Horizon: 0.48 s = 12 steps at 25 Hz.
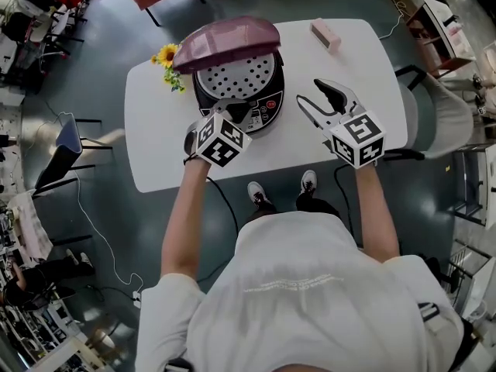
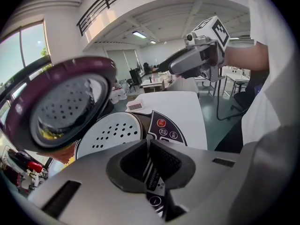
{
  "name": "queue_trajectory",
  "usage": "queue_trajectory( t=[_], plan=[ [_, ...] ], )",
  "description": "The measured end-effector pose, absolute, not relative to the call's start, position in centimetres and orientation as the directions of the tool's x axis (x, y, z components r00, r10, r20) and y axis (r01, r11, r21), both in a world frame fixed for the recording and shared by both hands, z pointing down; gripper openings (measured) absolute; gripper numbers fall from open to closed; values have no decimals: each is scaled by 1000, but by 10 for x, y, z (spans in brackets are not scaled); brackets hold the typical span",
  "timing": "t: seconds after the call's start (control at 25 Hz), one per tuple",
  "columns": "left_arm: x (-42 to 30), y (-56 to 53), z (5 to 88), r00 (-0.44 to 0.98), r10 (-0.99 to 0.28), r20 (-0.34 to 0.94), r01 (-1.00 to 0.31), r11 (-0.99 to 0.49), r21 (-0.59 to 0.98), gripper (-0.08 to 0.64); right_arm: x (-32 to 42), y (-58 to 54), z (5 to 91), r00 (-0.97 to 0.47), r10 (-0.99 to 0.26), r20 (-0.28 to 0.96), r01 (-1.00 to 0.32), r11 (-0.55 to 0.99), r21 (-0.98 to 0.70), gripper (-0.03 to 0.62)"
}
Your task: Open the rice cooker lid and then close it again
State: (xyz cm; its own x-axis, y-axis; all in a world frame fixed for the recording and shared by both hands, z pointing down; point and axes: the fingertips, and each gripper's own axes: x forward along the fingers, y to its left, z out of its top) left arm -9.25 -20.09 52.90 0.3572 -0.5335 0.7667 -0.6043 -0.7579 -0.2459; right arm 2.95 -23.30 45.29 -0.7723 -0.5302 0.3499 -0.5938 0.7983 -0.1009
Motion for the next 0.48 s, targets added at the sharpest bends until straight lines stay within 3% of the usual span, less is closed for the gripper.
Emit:
queue_trajectory(
  t=[0.48],
  plan=[
    [-96, -205, 532, 353, -470, 809, -599, -778, -190, 34, 27, -238, 442, -790, -518, 328, -568, 820, -70, 224]
  ],
)
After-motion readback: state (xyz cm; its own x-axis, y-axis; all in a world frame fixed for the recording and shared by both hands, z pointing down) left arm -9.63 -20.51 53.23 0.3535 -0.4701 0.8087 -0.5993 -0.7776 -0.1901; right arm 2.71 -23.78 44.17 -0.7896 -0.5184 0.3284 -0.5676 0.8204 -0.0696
